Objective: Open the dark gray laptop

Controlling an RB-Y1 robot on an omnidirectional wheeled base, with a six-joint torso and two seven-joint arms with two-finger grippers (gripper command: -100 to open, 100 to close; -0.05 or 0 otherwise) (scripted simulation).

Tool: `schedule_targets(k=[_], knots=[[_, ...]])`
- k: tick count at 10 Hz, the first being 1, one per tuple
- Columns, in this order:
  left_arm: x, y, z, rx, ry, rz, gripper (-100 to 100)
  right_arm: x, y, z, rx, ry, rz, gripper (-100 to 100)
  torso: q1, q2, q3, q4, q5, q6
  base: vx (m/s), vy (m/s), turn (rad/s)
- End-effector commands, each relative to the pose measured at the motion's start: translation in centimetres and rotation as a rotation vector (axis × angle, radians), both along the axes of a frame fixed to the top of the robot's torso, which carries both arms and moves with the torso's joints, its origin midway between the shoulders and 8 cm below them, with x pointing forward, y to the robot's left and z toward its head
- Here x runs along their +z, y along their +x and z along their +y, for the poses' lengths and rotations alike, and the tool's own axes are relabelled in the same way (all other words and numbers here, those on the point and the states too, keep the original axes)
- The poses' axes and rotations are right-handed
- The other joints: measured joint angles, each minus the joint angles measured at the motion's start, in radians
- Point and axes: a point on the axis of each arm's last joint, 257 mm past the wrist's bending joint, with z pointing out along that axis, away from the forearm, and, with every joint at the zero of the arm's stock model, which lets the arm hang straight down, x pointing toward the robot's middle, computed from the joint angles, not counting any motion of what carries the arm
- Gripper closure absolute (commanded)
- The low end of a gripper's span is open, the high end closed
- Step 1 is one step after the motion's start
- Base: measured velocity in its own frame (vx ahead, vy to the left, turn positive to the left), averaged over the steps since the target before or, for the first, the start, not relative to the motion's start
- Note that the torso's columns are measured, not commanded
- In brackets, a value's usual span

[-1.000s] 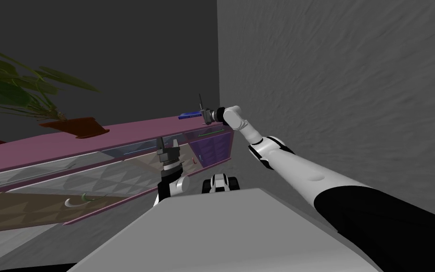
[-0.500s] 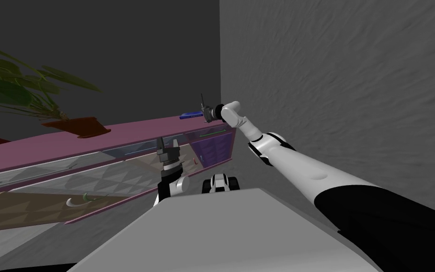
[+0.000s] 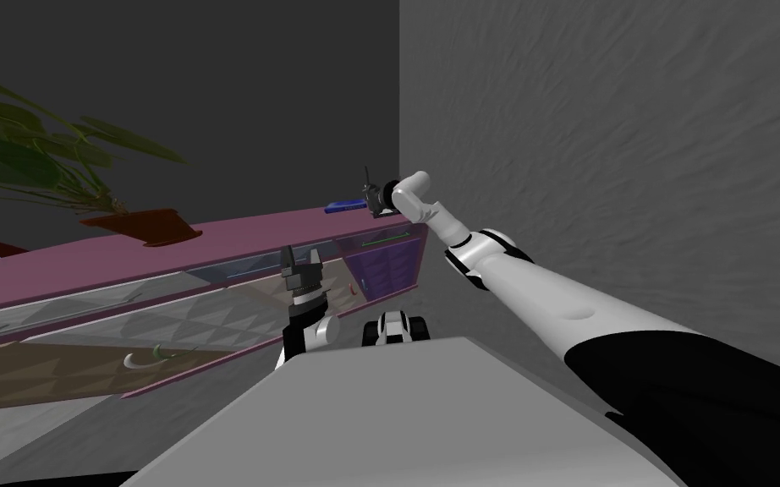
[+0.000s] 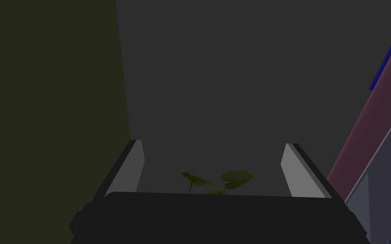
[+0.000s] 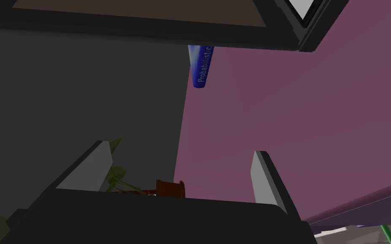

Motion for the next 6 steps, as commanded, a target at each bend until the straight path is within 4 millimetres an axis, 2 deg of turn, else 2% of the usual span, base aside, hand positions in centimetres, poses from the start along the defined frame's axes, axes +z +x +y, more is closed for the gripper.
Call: schedule_targets(k=[1,6], knots=[[0.0,0.0,0.0,0.000,0.000,0.000,0,1.3,1.3,-0.9,-0.058,-0.061,-0.062,-100,0.001,-0.001,0.000,0.000,0.000,0.000,0.024,0.032,0.025],[0.0,0.0,0.0,0.000,0.000,0.000,0,4.8,3.8,-3.6,-0.188,-0.193,-0.195,-100,0.001,-0.001,-0.001,0.000,0.000,0.000,0.032,0.041,0.028]])
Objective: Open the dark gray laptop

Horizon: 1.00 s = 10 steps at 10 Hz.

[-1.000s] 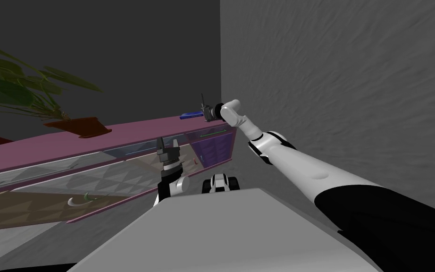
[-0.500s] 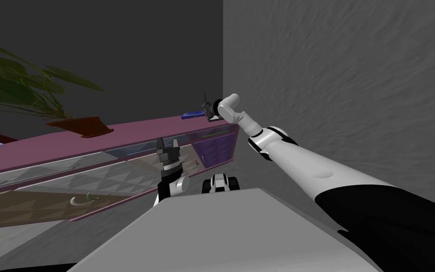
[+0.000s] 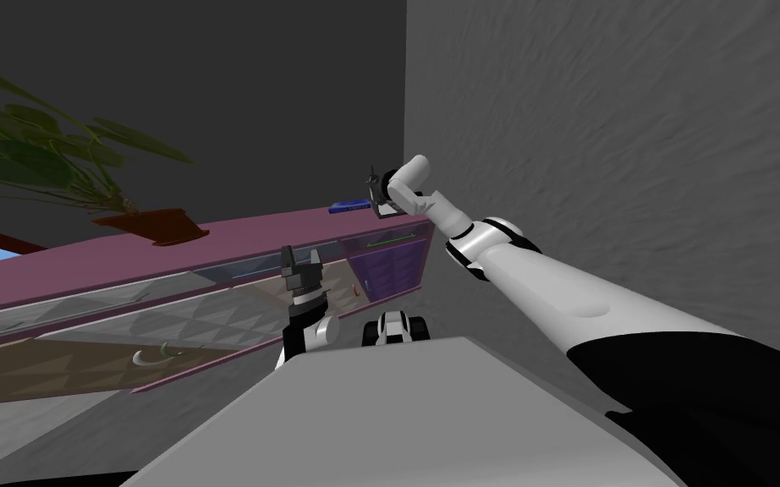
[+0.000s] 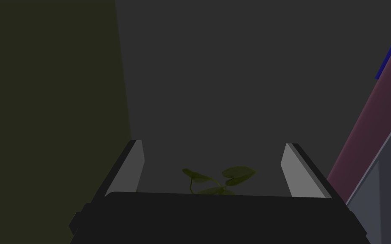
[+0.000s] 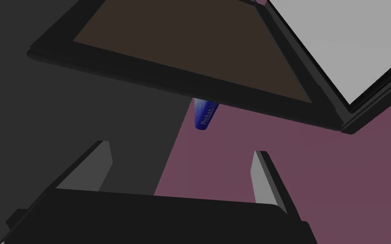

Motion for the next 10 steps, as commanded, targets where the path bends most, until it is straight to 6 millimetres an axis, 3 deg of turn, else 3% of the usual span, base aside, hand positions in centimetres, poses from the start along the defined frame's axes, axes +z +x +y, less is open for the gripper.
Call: schedule_targets(k=[1,8,9,10], knots=[[0.0,0.0,0.0,0.000,0.000,0.000,0,1.6,0.9,-1.2,-0.057,-0.052,-0.058,-100,0.001,0.000,0.000,0.000,0.000,0.000,0.030,0.037,0.019],[0.0,0.0,0.0,0.000,0.000,0.000,0,7.8,3.1,-6.2,-0.248,-0.205,-0.241,-100,0.001,-0.001,-0.001,0.000,0.000,0.000,0.031,0.037,0.026],[0.0,0.0,0.0,0.000,0.000,0.000,0,7.2,2.9,-5.8,-0.231,-0.193,-0.227,-100,0.000,0.000,0.000,0.000,0.000,0.000,0.013,0.015,0.003],[0.0,0.0,0.0,0.000,0.000,0.000,0,7.5,3.6,-7.6,-0.262,-0.200,-0.227,-100,-0.001,0.001,0.001,0.000,0.000,0.000,0.019,0.011,0.167]])
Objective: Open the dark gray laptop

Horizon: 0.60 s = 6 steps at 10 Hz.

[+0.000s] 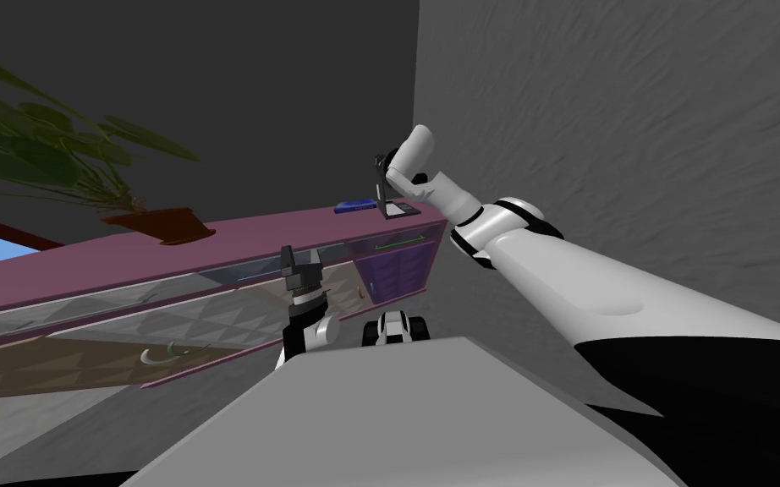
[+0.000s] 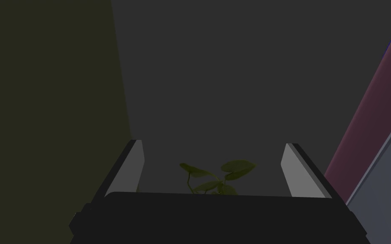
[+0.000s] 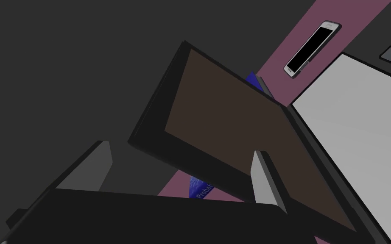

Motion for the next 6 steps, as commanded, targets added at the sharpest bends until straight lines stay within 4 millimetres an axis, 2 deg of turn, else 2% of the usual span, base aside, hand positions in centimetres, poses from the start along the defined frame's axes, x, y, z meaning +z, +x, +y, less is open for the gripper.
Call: schedule_targets(k=[1,2,3,4,6], knots=[[0.0,0.0,0.0,0.000,0.000,0.000,0,0.3,1.1,-3.1,-0.048,-0.001,0.000,-100,0.001,-0.001,0.000,0.000,0.000,0.000,0.032,0.017,0.274],[0.0,0.0,0.0,0.000,0.000,0.000,0,0.3,0.7,-2.2,-0.035,0.000,0.000,-100,0.002,-0.002,-0.001,0.000,0.001,0.000,0.015,0.005,0.048],[0.0,0.0,0.0,0.000,0.000,0.000,0,0.1,0.5,-1.3,-0.021,-0.001,0.000,100,0.001,-0.001,-0.001,0.000,0.001,0.000,-0.009,-0.004,-0.269],[0.0,0.0,0.0,0.000,0.000,0.000,0,0.3,0.6,-1.6,-0.027,-0.001,-0.001,100,0.000,0.000,0.000,0.000,0.000,0.002,-0.003,0.004,-0.054],[0.0,0.0,0.0,0.000,0.000,0.000,0,0.0,1.8,-3.2,-0.007,0.110,0.027,100,-0.001,-0.002,-0.001,-0.002,-0.001,0.001,-0.016,0.014,-0.020]])
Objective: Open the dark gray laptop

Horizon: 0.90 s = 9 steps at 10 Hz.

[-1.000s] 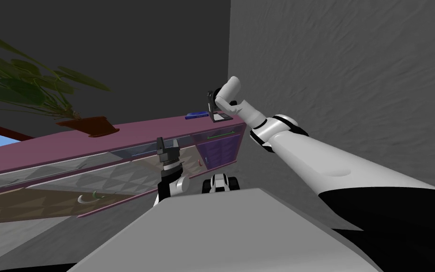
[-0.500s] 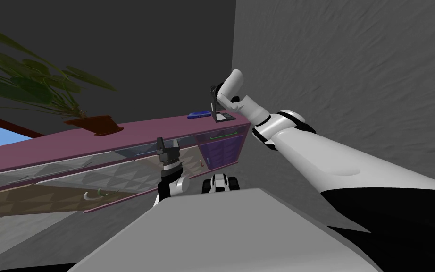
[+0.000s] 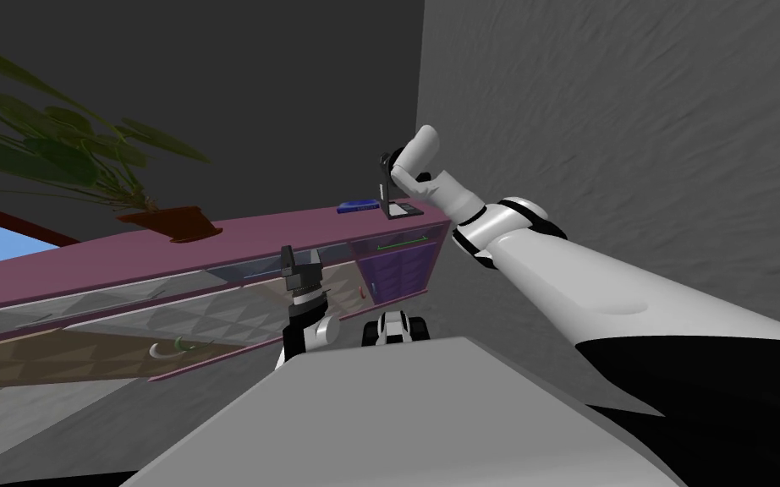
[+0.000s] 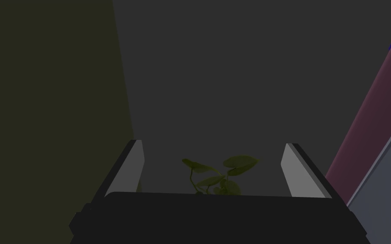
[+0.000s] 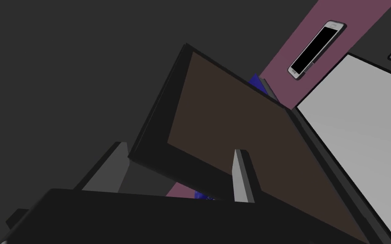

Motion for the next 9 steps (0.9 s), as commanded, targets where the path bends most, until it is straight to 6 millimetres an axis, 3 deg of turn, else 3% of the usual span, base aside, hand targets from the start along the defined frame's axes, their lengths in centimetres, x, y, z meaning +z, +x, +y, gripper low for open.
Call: schedule_targets(k=[1,7,8,9], knots=[[0.0,0.0,0.0,0.000,0.000,0.000,0,-0.3,1.1,-1.9,0.016,0.114,0.028,100,-0.001,0.000,0.000,-0.001,-0.001,0.000,-0.021,0.018,-0.032],[0.0,0.0,0.0,0.000,0.000,0.000,0,-0.8,3.1,-6.1,0.036,0.350,0.067,100,0.000,0.000,0.000,0.001,0.001,-0.001,-0.016,0.010,-0.026],[0.0,0.0,0.0,0.000,0.000,0.000,0,-0.8,3.0,-5.7,0.034,0.322,0.066,100,0.001,0.000,0.000,0.001,0.001,-0.001,-0.007,0.002,-0.020],[0.0,0.0,0.0,0.000,0.000,0.000,0,-1.8,3.8,-7.3,0.041,0.402,0.088,100,0.003,0.001,0.001,0.002,0.002,-0.003,-0.005,0.011,-0.019]])
